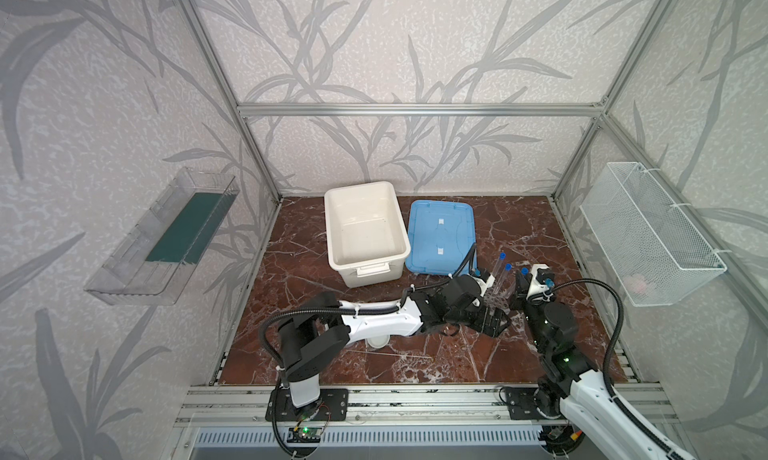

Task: Organize the chemistry lab equipment
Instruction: 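Grasp the tube's blue cap with the right gripper while the left holds it, then lower the tube into the clear rack with the right gripper while the left releases it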

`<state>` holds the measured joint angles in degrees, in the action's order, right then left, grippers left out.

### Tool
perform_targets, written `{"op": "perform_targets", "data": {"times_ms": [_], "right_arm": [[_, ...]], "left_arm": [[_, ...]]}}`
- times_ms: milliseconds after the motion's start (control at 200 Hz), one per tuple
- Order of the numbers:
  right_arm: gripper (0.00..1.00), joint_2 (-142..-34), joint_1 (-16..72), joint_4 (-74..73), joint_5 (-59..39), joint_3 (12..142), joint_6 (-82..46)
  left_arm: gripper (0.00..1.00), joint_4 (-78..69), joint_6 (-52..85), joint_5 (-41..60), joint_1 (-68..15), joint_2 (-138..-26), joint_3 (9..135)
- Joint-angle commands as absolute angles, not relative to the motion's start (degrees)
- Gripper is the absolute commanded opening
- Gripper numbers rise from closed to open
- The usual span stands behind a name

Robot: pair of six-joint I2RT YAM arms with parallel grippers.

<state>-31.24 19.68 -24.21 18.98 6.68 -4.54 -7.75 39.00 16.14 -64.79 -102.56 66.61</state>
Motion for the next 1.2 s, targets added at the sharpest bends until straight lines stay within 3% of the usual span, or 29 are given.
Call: {"op": "perform_targets", "data": {"times_ms": [0, 750, 1195], "right_arm": [[0.19, -31.73, 19.08, -27.04, 18.35, 5.59, -5.81], [0.19, -28.72, 19.07, -21.90, 15.87, 6.77, -7.64], [0.19, -33.08, 19.07, -21.31, 14.62, 8.39, -8.16]], "left_arm": [[0.99, -7.73, 39.29, 16.08, -64.58, -103.68, 68.29], [0.99, -8.33, 39.77, 15.93, -64.50, -104.41, 67.94], [0.99, -10.03, 41.44, 15.38, -63.92, -103.68, 65.65]]}}
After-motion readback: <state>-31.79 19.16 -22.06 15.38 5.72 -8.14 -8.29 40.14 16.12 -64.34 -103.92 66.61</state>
